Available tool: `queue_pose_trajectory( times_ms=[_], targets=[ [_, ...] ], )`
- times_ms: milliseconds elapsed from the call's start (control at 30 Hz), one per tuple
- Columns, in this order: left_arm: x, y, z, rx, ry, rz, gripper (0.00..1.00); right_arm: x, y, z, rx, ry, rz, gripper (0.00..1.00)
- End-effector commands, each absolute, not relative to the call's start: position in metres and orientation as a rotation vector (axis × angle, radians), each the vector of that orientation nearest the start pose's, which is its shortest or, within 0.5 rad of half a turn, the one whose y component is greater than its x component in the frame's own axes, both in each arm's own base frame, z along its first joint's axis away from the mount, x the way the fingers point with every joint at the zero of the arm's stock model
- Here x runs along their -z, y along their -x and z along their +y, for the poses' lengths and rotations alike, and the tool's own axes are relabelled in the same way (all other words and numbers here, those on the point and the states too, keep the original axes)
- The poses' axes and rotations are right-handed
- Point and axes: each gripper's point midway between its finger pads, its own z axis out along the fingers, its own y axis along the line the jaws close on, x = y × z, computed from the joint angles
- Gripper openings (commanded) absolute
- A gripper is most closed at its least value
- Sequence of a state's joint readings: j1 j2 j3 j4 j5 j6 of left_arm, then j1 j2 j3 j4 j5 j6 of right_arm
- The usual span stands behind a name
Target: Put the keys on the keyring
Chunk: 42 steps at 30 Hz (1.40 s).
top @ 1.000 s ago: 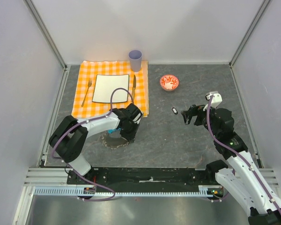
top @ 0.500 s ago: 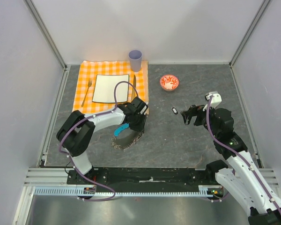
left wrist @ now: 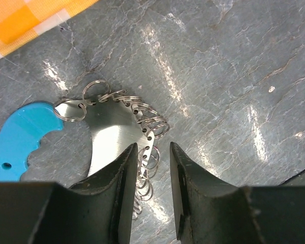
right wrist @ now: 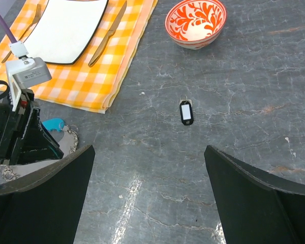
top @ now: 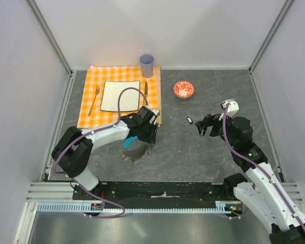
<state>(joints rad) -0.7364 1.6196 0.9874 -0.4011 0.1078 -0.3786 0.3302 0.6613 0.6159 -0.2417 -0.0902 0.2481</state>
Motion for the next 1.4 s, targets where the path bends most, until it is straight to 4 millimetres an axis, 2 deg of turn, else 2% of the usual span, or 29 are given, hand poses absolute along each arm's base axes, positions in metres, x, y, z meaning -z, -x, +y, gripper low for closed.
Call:
queue_pose_trajectory(
  times_ms=[0,167,467,700,767,867,1000,1200,1267,1333,1367],
  targets=[
    [-0.049,-0.238,-0.277,0.560,-0.623,2.602,0.38,-0.226,-0.264,0.122,-0.511,0.145,1.836,0.98],
    [-0.038,-0.239,-0.275,0.515,-0.609,2.627,0.33,-0.225,-0.264,0.123,-0.513,0.147,1.838,0.98],
    [-0.021,-0.243,-0.267,0.421,-0.581,2.653,0.32,-0.224,-0.264,0.123,-0.514,0.150,1.842,0.98],
    [-0.017,-0.246,-0.275,0.428,-0.600,2.636,0.28,-0.223,-0.264,0.124,-0.520,0.155,1.842,0.98],
    [-0.018,-0.246,-0.276,0.432,-0.603,2.631,0.24,-0.223,-0.264,0.126,-0.526,0.160,1.846,0.98],
    [-0.020,-0.245,-0.277,0.438,-0.612,2.621,0.13,-0.223,-0.263,0.128,-0.537,0.169,1.847,0.98],
    [-0.027,-0.244,-0.274,0.443,-0.616,2.597,0.02,-0.223,-0.261,0.138,-0.590,0.216,1.847,0.98],
    [-0.035,-0.243,-0.268,0.443,-0.625,2.540,0.02,-0.214,-0.257,0.158,-0.697,0.294,1.906,0.98],
    [-0.036,-0.244,-0.269,0.462,-0.629,2.502,0.02,-0.207,-0.255,0.167,-0.761,0.314,1.946,0.98],
    [-0.048,-0.249,-0.272,0.490,-0.616,2.425,0.02,-0.196,-0.254,0.174,-0.806,0.330,1.994,0.98],
    [-0.044,-0.246,-0.269,0.488,-0.627,2.411,0.02,-0.194,-0.250,0.180,-0.849,0.359,2.004,0.98]
  ],
)
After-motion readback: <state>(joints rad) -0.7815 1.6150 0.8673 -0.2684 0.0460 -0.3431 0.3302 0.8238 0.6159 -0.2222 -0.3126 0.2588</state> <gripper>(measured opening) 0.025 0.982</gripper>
